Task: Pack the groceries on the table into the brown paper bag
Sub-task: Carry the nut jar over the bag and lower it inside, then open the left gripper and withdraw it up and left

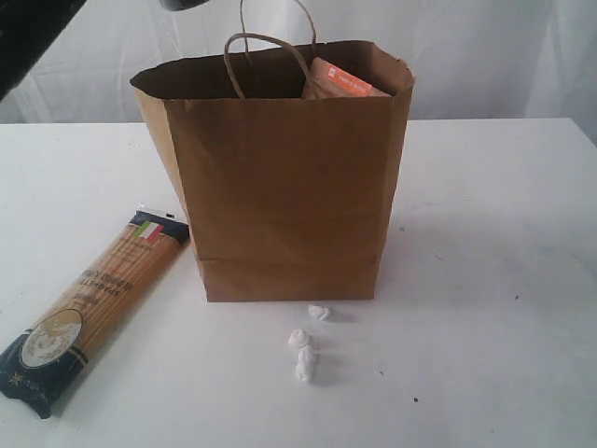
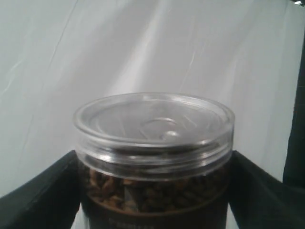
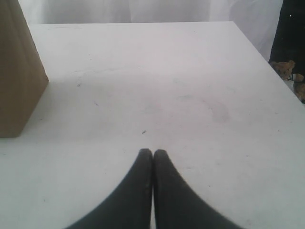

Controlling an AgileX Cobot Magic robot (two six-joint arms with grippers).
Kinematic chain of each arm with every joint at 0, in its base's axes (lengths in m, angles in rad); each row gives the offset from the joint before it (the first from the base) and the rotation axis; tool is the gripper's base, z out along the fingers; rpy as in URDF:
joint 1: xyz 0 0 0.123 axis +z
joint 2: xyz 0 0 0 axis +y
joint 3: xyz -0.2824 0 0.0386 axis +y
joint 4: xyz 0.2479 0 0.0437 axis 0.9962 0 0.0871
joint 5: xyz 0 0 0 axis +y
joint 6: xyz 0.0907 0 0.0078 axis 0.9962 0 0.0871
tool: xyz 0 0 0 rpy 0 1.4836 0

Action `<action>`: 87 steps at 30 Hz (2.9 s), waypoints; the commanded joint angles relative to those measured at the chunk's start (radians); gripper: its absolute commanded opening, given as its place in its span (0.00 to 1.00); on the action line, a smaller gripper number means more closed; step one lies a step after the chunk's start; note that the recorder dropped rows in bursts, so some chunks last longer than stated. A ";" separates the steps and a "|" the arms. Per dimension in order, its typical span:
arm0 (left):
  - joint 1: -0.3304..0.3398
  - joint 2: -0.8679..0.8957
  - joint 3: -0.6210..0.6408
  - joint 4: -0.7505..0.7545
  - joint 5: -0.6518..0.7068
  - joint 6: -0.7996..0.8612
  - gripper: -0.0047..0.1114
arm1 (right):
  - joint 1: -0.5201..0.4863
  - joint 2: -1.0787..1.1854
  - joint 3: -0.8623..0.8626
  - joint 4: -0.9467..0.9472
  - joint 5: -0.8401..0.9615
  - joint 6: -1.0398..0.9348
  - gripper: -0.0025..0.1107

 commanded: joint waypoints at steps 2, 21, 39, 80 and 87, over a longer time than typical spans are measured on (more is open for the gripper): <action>0.165 0.028 -0.021 0.239 0.059 -0.417 0.04 | 0.001 -0.004 -0.002 0.006 -0.007 0.000 0.02; 0.304 0.236 -0.055 1.082 -0.025 -0.802 0.04 | 0.001 -0.004 -0.002 0.006 -0.007 0.000 0.02; 0.304 0.249 -0.055 1.091 0.020 -0.802 0.47 | 0.001 -0.004 -0.002 0.006 -0.007 0.000 0.02; 0.304 0.132 -0.055 1.190 0.032 -0.686 0.95 | 0.001 -0.004 -0.002 0.006 -0.007 0.000 0.02; 0.304 -0.006 -0.055 1.287 0.155 -0.669 0.95 | 0.001 -0.004 -0.002 0.006 -0.007 0.000 0.02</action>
